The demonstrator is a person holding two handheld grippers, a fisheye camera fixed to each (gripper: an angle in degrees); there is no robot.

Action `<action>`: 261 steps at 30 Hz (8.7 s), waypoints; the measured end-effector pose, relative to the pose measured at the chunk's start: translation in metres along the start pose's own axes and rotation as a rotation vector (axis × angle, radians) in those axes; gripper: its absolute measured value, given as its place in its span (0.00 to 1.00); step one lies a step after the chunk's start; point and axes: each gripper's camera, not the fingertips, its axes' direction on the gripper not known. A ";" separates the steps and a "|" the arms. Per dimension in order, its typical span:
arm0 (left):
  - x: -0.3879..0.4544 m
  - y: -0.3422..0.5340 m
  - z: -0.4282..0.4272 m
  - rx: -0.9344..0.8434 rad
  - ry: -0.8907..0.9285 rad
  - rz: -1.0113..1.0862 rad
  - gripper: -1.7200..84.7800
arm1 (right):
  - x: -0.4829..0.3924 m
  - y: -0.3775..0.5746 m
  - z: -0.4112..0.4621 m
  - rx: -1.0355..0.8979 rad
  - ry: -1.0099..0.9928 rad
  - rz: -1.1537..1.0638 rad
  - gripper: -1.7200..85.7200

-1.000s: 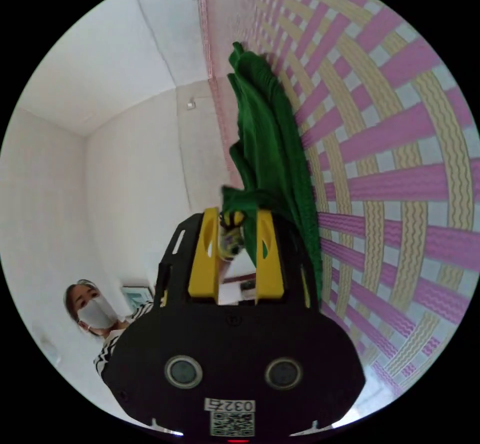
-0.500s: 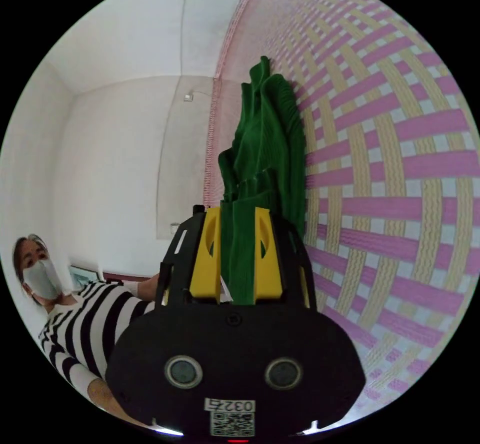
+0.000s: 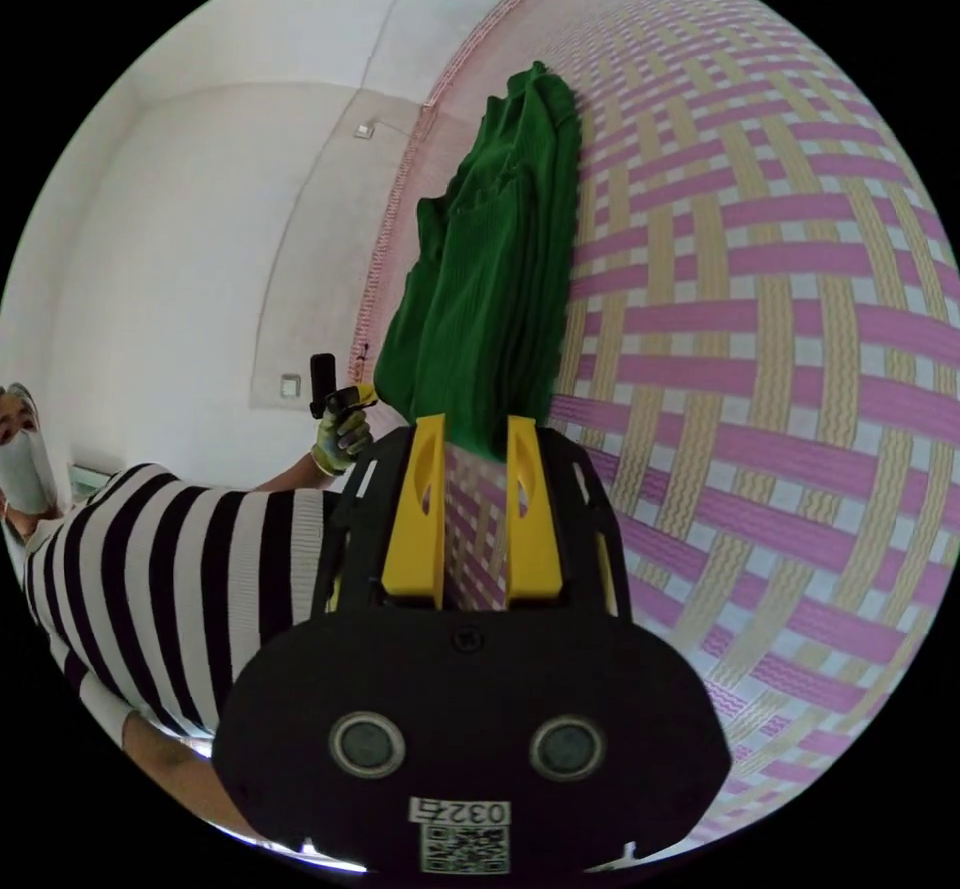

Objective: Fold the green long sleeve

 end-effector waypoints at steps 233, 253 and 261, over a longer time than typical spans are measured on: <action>-0.066 0.078 -0.010 -0.095 0.092 -0.190 0.20 | 0.036 0.054 0.057 -0.058 -0.014 0.122 0.20; 0.008 0.020 -0.075 -0.271 0.470 -0.244 0.03 | -0.051 -0.003 -0.037 -0.182 -0.283 0.114 0.08; -0.047 -0.067 -0.066 -0.022 0.845 -0.556 0.03 | 0.034 -0.095 -0.067 0.020 -0.668 0.424 0.09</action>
